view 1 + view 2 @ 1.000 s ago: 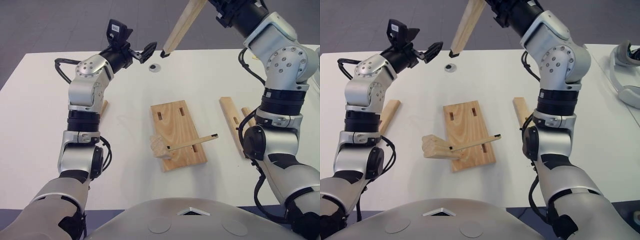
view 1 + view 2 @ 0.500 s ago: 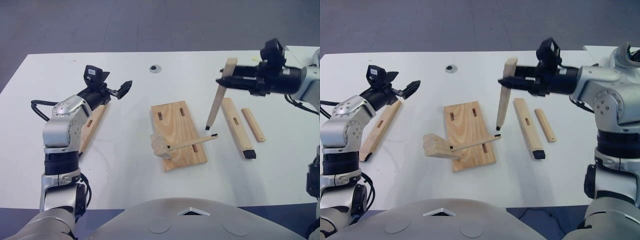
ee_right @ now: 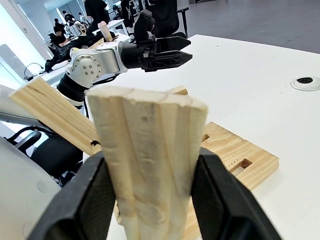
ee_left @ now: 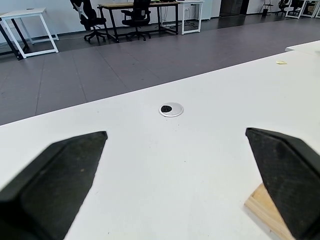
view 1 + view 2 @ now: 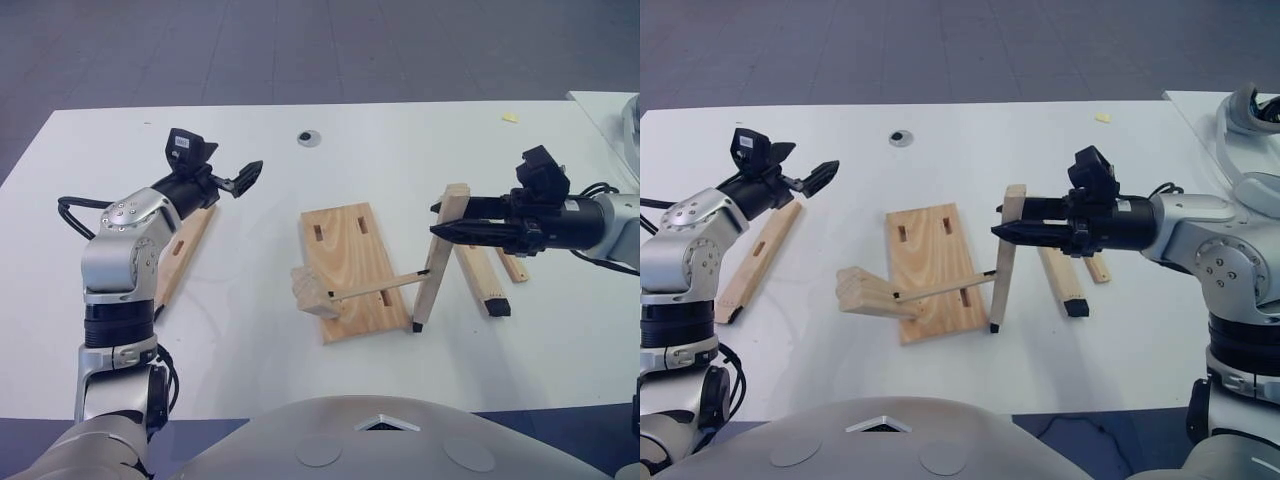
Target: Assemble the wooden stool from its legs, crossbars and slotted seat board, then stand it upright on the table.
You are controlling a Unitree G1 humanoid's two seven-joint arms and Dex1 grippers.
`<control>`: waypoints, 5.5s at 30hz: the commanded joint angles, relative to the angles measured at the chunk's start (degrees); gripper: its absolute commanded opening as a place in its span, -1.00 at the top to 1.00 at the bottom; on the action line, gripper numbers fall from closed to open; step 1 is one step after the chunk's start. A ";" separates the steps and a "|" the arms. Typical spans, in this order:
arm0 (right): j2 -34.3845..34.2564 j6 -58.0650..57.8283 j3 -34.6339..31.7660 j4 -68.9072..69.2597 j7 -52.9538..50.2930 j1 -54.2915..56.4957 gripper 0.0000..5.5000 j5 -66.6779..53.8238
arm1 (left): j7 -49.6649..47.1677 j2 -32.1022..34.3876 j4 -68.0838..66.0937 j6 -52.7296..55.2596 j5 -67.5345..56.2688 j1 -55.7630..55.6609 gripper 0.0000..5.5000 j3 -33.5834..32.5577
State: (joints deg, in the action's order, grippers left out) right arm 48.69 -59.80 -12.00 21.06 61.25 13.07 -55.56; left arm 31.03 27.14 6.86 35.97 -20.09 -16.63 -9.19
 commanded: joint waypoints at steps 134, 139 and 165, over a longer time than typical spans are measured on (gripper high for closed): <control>-12.59 45.55 8.21 -9.52 18.64 -7.84 0.25 14.25 | 8.92 -0.15 -5.13 -8.33 -9.53 15.60 -0.86 -7.24; -13.42 50.91 9.89 -8.08 16.78 -11.43 0.25 18.33 | 8.70 -0.24 -5.45 -8.60 -9.27 14.78 -0.86 -7.18; -4.86 39.15 20.90 -9.80 18.71 -2.79 0.25 19.40 | 3.49 -6.97 -0.56 -12.05 -9.84 21.98 -0.86 -6.72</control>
State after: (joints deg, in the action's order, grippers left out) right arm 42.33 -18.64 3.92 12.25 79.41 13.70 -42.58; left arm 35.14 20.35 5.23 24.45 -29.69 5.14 -16.00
